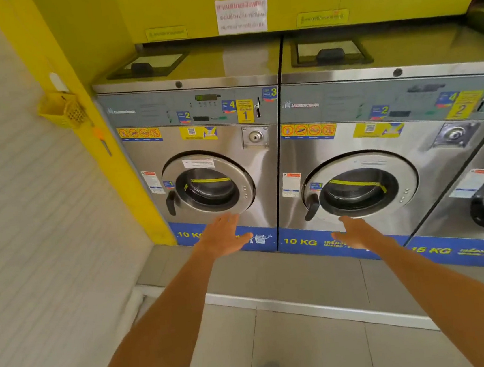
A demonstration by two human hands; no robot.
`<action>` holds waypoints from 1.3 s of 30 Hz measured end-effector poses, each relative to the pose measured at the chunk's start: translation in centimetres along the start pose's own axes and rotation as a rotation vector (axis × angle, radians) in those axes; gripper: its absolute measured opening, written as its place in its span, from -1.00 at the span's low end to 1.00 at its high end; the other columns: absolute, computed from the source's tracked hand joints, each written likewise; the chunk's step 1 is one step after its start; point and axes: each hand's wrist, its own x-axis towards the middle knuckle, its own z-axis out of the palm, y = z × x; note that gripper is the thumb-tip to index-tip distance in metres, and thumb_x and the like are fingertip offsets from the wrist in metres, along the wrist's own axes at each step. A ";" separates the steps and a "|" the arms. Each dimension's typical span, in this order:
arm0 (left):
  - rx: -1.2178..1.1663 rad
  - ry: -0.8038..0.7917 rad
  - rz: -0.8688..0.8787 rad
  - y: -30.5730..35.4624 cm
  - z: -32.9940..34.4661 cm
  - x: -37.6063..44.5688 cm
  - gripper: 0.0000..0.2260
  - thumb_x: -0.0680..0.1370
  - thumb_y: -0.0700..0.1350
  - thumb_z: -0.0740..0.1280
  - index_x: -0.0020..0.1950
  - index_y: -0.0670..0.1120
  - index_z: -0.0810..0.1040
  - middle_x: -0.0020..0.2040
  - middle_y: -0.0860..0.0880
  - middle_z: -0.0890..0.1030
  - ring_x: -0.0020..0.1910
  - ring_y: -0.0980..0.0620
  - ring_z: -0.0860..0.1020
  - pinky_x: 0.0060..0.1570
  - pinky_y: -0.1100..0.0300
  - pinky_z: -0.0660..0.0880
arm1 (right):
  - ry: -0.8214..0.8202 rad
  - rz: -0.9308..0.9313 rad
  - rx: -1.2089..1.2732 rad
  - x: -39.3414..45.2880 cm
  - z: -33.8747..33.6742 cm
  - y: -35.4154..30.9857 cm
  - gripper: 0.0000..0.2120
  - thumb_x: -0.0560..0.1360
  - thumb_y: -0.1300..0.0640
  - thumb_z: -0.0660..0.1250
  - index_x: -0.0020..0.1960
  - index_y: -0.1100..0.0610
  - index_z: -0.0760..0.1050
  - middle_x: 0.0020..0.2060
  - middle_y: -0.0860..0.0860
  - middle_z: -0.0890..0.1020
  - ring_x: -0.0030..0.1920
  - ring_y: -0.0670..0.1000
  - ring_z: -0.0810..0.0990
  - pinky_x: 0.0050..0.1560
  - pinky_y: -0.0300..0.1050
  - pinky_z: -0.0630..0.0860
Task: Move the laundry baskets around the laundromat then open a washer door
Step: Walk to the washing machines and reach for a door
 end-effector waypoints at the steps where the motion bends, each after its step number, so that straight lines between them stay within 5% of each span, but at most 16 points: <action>1: 0.006 -0.010 0.004 0.1 0.0 2.1 -0.29 0.51 0.34 0.22 0.54 -0.03 0.25 0.48 -0.09 0.39 0.45 -0.15 0.35 0.38 -0.11 0.37 | -0.005 0.001 -0.002 2.0 -0.3 0.1 -0.32 0.59 -0.09 0.23 0.55 0.24 0.11 0.51 0.20 0.27 0.47 0.20 0.32 0.40 0.04 0.33; 14: 0.100 -0.153 0.097 0.6 2.6 29.9 -0.29 0.54 0.28 0.24 0.55 -0.10 0.23 0.52 -0.14 0.31 0.50 -0.18 0.30 0.42 -0.06 0.32 | -0.083 0.259 0.195 28.5 3.6 2.2 -0.60 0.60 0.02 0.21 0.28 0.31 0.39 0.21 0.29 0.54 0.13 0.22 0.54 0.14 0.07 0.45; 18: 0.124 -0.213 0.122 0.7 4.0 35.1 -0.22 0.56 0.26 0.25 0.63 -0.08 0.05 0.63 -0.15 0.10 0.59 -0.17 0.14 0.52 -0.07 0.17 | -0.046 0.343 0.361 33.1 4.4 1.5 -0.58 0.62 0.02 0.20 0.27 0.36 0.41 0.16 0.31 0.57 0.18 0.30 0.55 0.14 0.12 0.45; 26: 0.209 -0.256 0.193 1.9 4.4 38.7 -0.16 0.53 0.32 0.25 0.65 -0.01 -0.06 0.65 -0.12 -0.09 0.62 -0.21 -0.07 0.56 -0.21 0.01 | -0.007 0.446 0.559 37.2 5.8 0.3 -0.66 0.63 0.15 0.19 0.29 0.36 0.34 0.15 0.33 0.57 0.16 0.30 0.56 0.04 0.07 0.46; 39: 0.354 -0.232 0.275 1.0 4.8 39.0 -0.13 0.51 0.36 0.24 0.64 -0.04 -0.04 0.65 -0.13 -0.04 0.62 -0.21 -0.05 0.52 -0.27 0.04 | -0.002 0.399 0.533 35.2 7.2 2.7 -0.49 0.53 -0.03 0.35 0.32 0.28 0.38 0.15 0.28 0.57 0.17 0.29 0.56 0.16 0.13 0.51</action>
